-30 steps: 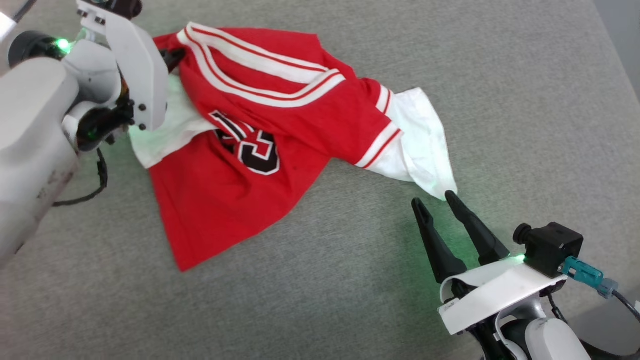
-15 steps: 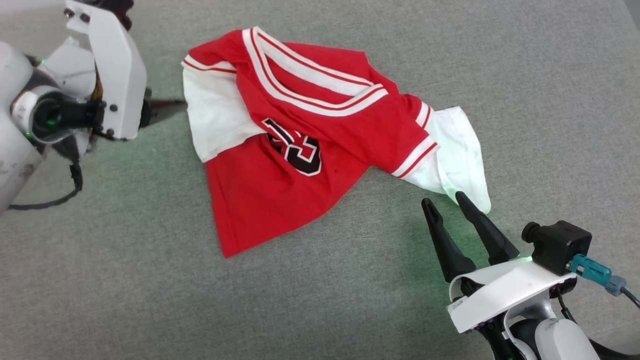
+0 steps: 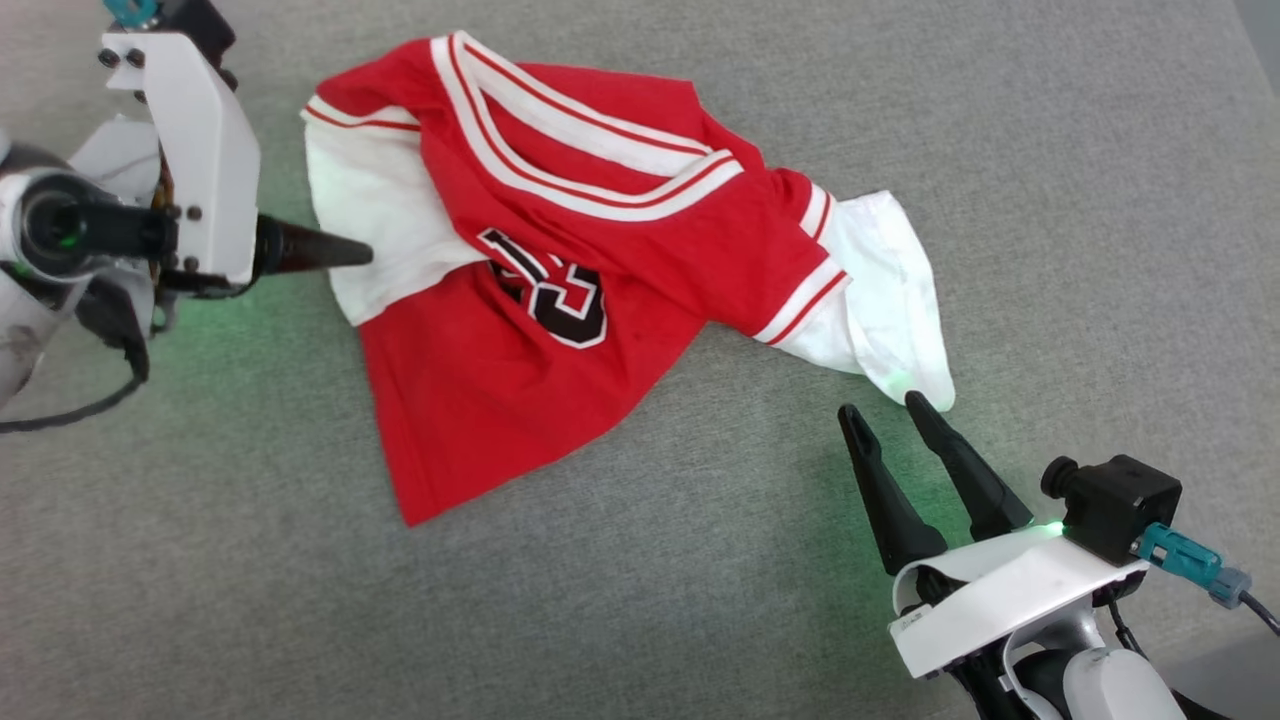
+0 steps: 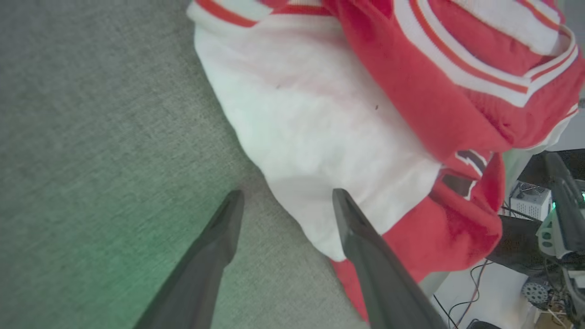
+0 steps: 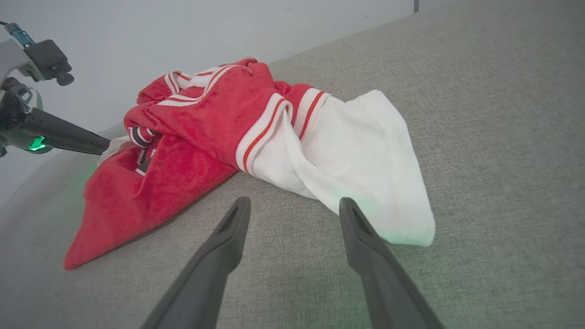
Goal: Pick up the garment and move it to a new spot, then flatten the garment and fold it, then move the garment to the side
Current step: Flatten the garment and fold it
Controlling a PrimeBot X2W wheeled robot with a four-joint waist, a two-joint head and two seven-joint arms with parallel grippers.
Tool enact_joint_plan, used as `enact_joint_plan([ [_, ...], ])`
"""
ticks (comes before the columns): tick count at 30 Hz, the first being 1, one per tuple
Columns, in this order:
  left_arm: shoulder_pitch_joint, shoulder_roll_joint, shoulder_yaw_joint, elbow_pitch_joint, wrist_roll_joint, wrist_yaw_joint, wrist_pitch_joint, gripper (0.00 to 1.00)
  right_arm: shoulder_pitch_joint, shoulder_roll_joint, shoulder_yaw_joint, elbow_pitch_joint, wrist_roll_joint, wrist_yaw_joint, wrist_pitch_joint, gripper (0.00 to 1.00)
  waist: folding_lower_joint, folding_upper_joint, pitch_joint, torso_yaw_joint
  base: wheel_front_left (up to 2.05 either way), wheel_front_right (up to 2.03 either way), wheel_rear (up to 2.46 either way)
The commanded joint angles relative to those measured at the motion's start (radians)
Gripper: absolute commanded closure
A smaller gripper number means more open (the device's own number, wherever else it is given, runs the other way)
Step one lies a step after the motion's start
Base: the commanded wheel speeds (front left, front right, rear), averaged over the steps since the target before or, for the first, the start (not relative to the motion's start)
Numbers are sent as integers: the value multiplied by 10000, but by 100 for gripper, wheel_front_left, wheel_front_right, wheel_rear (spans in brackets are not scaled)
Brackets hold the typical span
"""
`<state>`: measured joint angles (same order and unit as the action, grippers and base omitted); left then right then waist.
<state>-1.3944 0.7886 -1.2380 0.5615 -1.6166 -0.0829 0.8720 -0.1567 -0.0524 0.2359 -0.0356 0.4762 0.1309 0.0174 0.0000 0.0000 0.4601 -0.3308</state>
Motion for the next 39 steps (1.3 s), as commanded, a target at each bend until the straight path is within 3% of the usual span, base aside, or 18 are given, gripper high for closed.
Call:
enact_joint_plan([
  [1, 154, -55, 122, 8, -270, 111, 94, 0, -8, 20, 52, 15, 53, -3, -100, 0, 0, 0, 152, -169, 0, 0, 0],
  [6, 370, -15, 5, -146, -254, 240, 374, 2, 0, 20, 120, 35, 50, -3, -176, 0, 0, 0, 235, -235, 0, 0, 0],
  [9, 492, -48, 61, -222, -389, 235, 298, 53, -30, 20, 78, 41, 24, -3, -157, 0, 0, 0, 249, -209, 0, 0, 0],
  [11, 525, -75, 83, -257, -400, 245, 244, 71, -81, 20, 26, 46, -24, -3, -112, 0, 0, 0, 240, -162, 0, 0, 0],
  [13, 515, -109, 191, -288, -476, 169, 124, 100, -133, 20, -4, 28, -55, -3, -70, 0, 0, 0, 219, -75, 0, 0, 0],
  [20, 379, -43, 489, -184, -332, -85, -486, 100, -151, 18, -124, 23, -159, -3, 83, 0, 0, 0, -18, 414, 0, 0, 0],
  [27, 7, 823, 725, -246, -363, -209, -178, 100, -186, 18, -176, 103, -197, -3, 225, 0, 0, 0, -241, 856, 0, 0, 0],
  [33, -315, 1229, 1071, -268, -825, 129, 195, 100, -236, 19, -104, 168, -179, -3, 270, 0, 0, 0, -263, 1019, 0, 0, 0],
  [39, 193, 1523, 796, -233, -514, 381, 23, 100, -340, 19, 87, 219, -50, -3, 157, 0, 0, 0, -103, 974, 0, 0, 0],
])
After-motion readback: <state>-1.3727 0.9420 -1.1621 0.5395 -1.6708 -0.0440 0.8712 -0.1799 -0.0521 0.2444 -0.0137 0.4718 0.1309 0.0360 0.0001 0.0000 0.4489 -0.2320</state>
